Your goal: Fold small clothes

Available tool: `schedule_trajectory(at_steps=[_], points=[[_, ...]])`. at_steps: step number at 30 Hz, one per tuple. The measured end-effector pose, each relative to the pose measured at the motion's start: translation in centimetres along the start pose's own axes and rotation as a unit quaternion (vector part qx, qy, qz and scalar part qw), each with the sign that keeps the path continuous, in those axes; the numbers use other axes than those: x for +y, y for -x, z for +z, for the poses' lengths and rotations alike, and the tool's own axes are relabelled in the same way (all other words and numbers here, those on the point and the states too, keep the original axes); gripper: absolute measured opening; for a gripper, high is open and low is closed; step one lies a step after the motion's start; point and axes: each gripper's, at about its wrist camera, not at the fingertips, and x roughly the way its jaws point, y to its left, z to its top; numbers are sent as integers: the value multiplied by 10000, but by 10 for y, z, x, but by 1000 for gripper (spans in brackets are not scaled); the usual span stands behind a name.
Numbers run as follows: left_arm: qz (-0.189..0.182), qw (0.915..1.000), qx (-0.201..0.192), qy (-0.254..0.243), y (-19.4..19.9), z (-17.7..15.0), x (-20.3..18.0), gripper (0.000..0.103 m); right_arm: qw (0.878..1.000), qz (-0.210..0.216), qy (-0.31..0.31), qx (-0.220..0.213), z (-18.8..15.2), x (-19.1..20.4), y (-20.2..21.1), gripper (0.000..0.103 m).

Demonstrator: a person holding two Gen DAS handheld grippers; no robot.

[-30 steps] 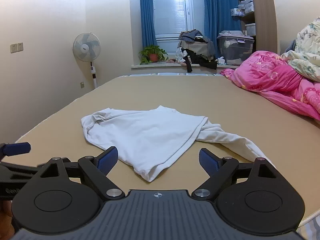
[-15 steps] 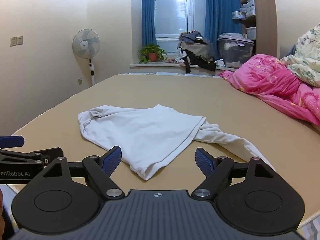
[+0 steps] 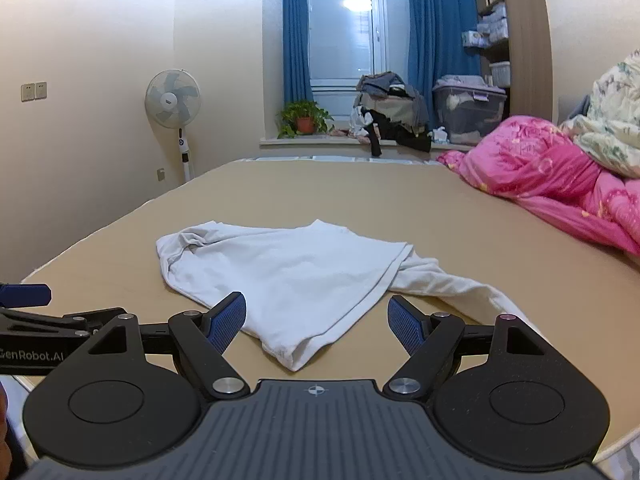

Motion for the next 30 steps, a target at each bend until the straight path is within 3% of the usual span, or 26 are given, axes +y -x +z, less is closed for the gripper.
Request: schedule_trajectory(at_steps=[30], points=[[4,10000,69,71,1,3,4,102,9995,37,-118,302,-2,1,-11,80]])
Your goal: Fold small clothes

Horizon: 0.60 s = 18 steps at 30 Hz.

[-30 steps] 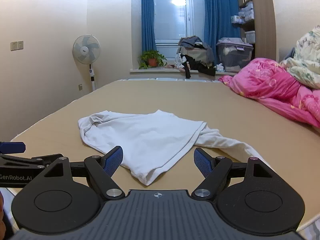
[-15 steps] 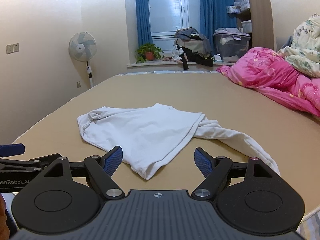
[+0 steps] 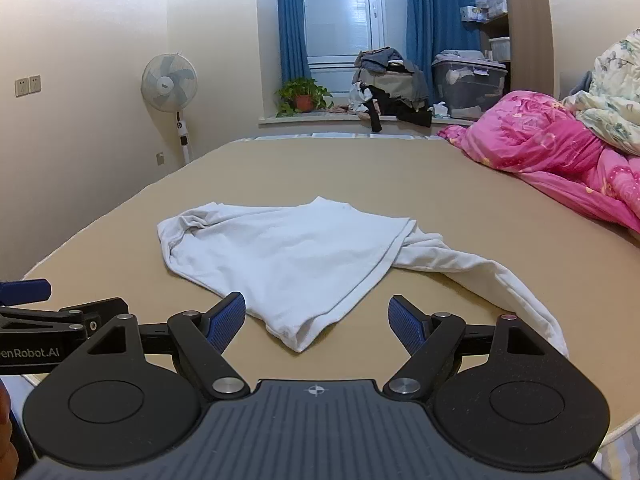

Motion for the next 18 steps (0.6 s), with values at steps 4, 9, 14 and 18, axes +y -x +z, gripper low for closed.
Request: schedule_trajectory(at_steps=[4,9,14,18], points=[[6,10000,-28,-20,0,1,-1,102,10000,18,92,-6,-2,-1,2,80],[53,9999,18,-116,-2,-3,-5,102,10000,32,47,-3,0,-4,3,76],[24,9998,-60,-201,-2,-4,-9,99,9999,95,36,-5,0,-5,3,61],[-54,9998,-96,-193,1,-6,-9,92,9999,145,81,-10,1,-3,6,59]])
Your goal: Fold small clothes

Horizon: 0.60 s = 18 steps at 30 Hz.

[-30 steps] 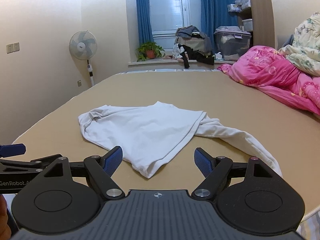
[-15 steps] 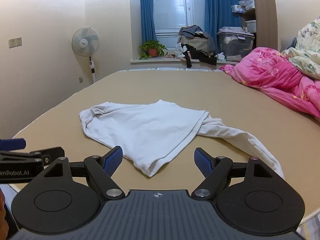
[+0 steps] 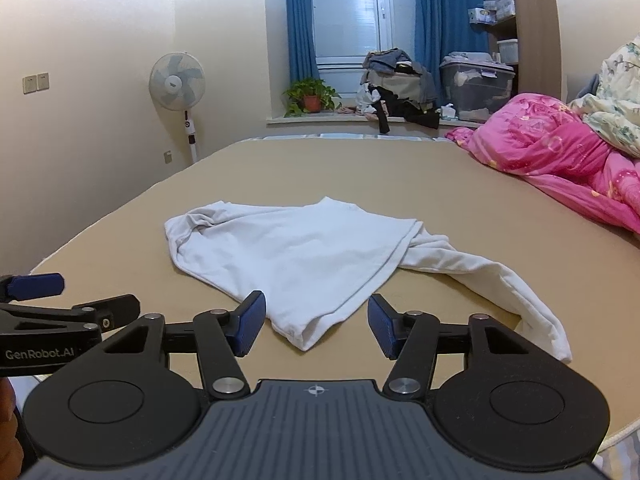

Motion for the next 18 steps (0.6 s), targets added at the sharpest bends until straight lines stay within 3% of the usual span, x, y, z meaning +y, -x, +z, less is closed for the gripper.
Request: schedule_trajectory(at_steps=[6,10,11,13,15,17,18], points=[[114,9994,-35,-337,-7,-6,-9,89,9991,83,408,-37,-2,6,3,60],[176,9992,-15,-365,-5,-10,-10,85,9993,263,229,-130,14,-4,6,65],[184,9990,-3,-418,-5,-12,-10,79,9991,315,175,-232,23,-10,7,67],[186,9983,21,-559,-6,-15,-13,59,9983,312,215,-433,37,-22,5,72],[163,9977,153,-636,-13,-16,-14,41,9979,80,296,-576,51,-40,-4,72],[93,9977,389,-553,-25,-13,-11,29,9980,-91,134,-619,56,-62,-16,67],[61,9975,495,-499,-32,-10,-9,29,9980,-161,34,-606,53,-74,-21,54]])
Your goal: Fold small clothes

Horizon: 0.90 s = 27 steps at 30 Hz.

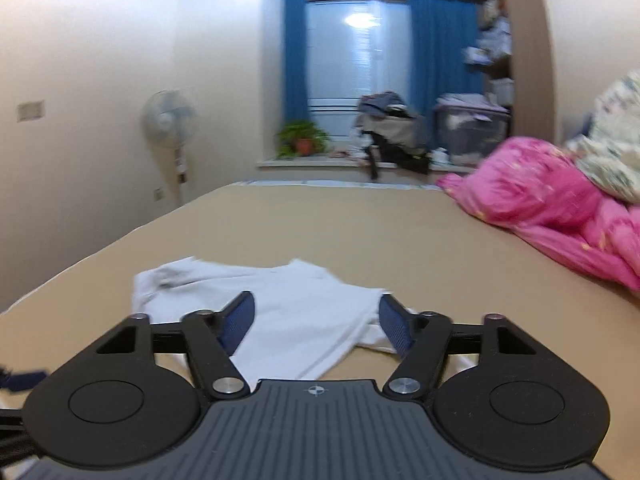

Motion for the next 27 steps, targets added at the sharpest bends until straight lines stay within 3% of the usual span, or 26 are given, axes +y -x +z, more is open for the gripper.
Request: schedule_trajectory(at_steps=[1,3,5,8,11,14,19,20,21,22,23,24,25,27], points=[[-8,10000,75,29,-8,4,1,29,9999,-92,-64,108,-6,-9,-6,39],[7,9998,180,74,-25,14,-1,29,9975,-371,-119,591,-13,-22,-18,29],[-140,9987,406,260,-48,25,-5,34,9975,-344,-176,598,-15,-28,-19,29],[-262,9955,702,586,-84,37,-16,54,9978,-261,-102,600,-18,-29,-20,29],[-238,9892,1021,1024,-121,43,-27,63,9977,-255,-138,608,-19,-33,-23,29],[-127,9768,1387,1626,-154,45,-35,69,9971,-246,-369,614,-18,-41,-27,29],[-178,9449,2002,2582,-197,41,-45,70,9960,-409,-610,499,-17,-57,-27,29],[-91,9440,2035,2594,-201,40,-49,65,9956,-419,-671,497,-17,-60,-28,29],[92,9476,2020,2472,-202,40,-53,46,9953,-446,-714,478,-18,-62,-28,29],[290,9527,2065,2212,-204,42,-59,34,9952,-497,-724,439,-18,-64,-29,29],[332,9562,2116,1995,-205,44,-61,11,9950,-567,-720,393,-18,-65,-30,29],[222,9571,2167,1909,-203,46,-61,4,9948,-607,-726,385,-19,-66,-31,29],[81,9579,2153,1900,-195,48,-55,4,9944,-611,-753,410,-19,-67,-33,29],[-84,9670,1888,1712,-170,54,-39,4,9932,-595,-888,459,-20,-70,-36,29]])
